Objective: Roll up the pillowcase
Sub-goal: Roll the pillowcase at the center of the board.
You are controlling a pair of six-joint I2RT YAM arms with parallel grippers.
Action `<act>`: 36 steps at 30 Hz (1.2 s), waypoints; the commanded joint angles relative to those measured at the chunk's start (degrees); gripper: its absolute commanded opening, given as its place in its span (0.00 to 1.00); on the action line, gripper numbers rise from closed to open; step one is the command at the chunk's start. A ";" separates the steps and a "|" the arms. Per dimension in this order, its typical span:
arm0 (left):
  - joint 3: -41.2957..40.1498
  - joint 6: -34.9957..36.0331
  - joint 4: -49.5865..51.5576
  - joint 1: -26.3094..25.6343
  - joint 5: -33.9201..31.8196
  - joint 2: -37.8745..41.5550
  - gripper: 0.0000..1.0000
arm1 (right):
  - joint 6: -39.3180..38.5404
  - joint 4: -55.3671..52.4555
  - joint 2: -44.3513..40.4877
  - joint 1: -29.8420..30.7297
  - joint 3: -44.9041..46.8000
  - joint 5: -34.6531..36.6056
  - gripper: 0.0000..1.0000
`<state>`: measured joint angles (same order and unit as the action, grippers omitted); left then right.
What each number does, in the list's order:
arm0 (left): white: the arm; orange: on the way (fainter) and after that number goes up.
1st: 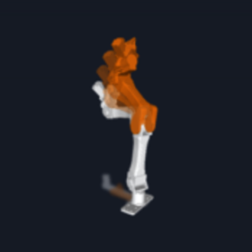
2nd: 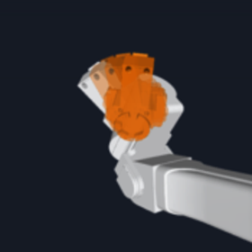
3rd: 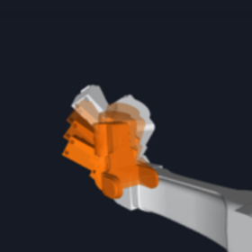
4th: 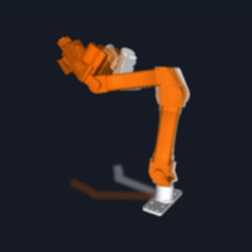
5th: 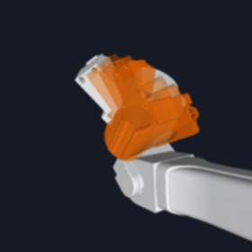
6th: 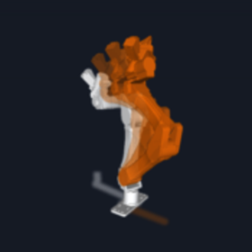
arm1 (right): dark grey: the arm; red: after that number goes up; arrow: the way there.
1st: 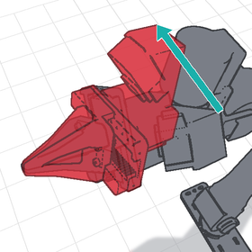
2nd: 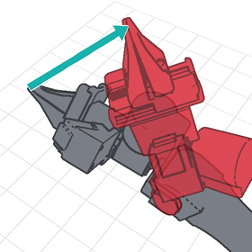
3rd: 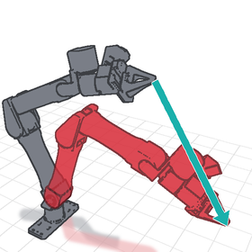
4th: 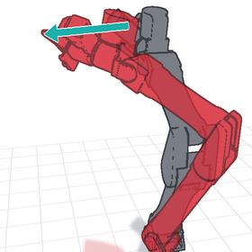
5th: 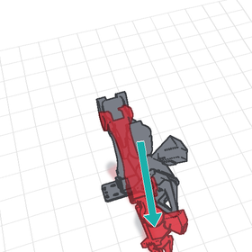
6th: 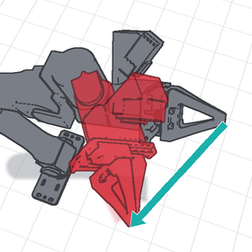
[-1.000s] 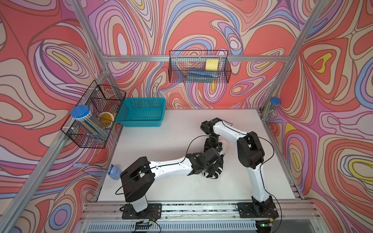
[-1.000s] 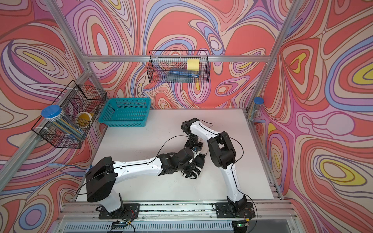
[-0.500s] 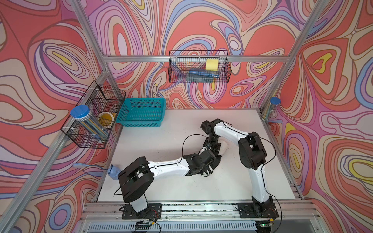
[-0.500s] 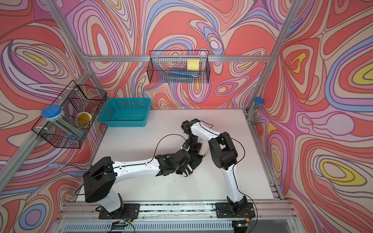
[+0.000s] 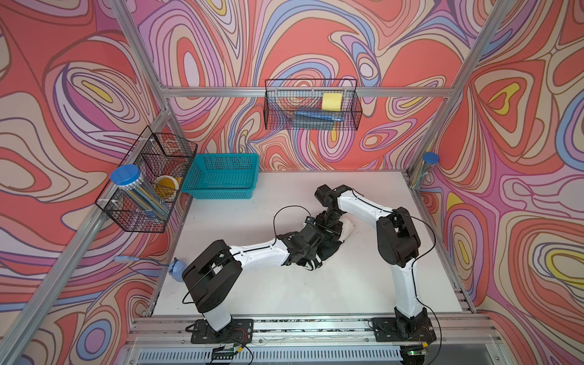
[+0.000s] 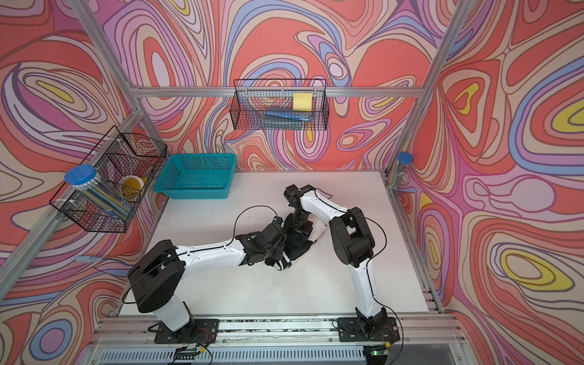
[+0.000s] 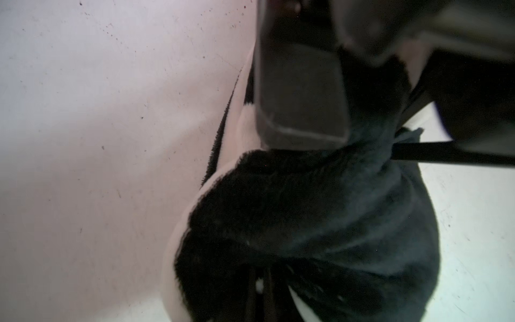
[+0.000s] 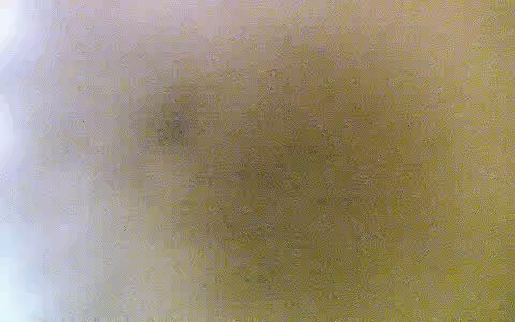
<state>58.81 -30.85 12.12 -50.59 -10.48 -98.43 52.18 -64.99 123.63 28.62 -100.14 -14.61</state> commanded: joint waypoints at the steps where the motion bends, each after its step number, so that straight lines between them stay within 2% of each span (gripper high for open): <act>1: 1.13 0.44 7.04 1.12 3.38 -4.49 0.12 | 0.02 8.11 -2.55 -2.38 0.34 -1.80 0.74; 10: 3.94 1.12 9.41 3.74 8.65 -8.16 0.12 | 0.79 11.39 -8.75 -6.32 2.09 -7.83 0.75; 15: 3.95 0.18 9.80 6.45 11.73 -8.39 0.12 | -0.11 11.12 -12.61 -6.70 3.01 -7.14 0.73; 16: 4.10 0.01 9.84 7.06 12.45 -8.52 0.12 | -0.68 11.31 -13.45 -6.67 3.26 -6.26 0.68; 17: 4.17 -0.08 9.85 7.60 13.35 -8.48 0.12 | -1.30 11.47 -13.97 -6.69 3.51 -5.45 0.58; 18: 4.29 -0.09 9.86 8.01 13.87 -8.50 0.12 | -2.06 11.51 -14.11 -6.70 3.69 -5.14 0.45; 20: 4.66 -0.30 10.27 8.98 14.96 -8.37 0.12 | -3.50 11.29 -13.33 -6.66 3.38 -4.37 0.13; 22: 4.89 -0.39 10.38 9.82 15.83 -8.24 0.12 | -4.39 11.76 -11.96 -6.67 3.29 -4.72 0.00; 30: 6.28 -0.28 11.71 11.04 17.05 -8.44 0.10 | -6.29 15.73 -1.83 -6.17 2.62 -4.02 0.00; 33: 6.50 0.00 12.48 11.04 17.21 -8.46 0.09 | -6.65 13.94 3.61 -5.48 1.89 -2.82 0.00; 36: 5.99 0.03 13.00 11.04 18.09 -8.20 0.09 | -6.54 15.85 4.67 -5.21 6.35 -2.53 0.00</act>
<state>66.17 -30.70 18.00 -40.29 8.69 -103.68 46.50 -48.07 124.46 22.63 -97.95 -20.56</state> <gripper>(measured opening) 0.102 0.042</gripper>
